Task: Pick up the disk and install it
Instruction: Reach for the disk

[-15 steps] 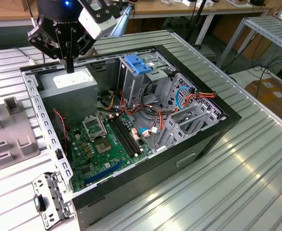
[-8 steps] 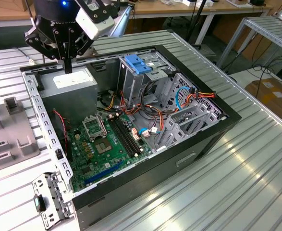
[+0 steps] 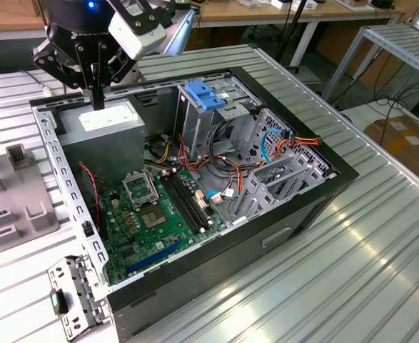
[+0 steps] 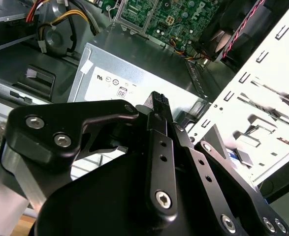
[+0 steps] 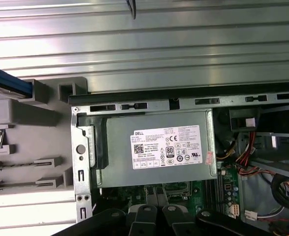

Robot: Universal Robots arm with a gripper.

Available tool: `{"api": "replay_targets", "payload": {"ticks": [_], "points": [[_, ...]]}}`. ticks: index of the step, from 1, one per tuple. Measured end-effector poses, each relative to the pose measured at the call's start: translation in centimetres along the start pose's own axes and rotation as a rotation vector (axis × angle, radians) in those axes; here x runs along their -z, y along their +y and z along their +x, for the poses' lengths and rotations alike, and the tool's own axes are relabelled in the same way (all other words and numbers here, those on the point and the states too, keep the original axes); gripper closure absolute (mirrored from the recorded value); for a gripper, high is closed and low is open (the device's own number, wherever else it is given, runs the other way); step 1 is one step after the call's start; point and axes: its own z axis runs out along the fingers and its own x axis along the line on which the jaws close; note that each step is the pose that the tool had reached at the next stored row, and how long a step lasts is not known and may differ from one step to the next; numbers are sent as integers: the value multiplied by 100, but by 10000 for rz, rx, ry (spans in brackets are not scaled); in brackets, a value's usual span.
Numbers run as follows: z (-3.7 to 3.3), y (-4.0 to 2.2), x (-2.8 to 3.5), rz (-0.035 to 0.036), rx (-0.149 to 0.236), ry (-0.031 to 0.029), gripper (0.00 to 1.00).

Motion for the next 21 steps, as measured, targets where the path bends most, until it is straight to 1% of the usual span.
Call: {"api": "replay_targets", "payload": {"ticks": [21], "points": [[151,-11,4,0,1,0,89]]}}
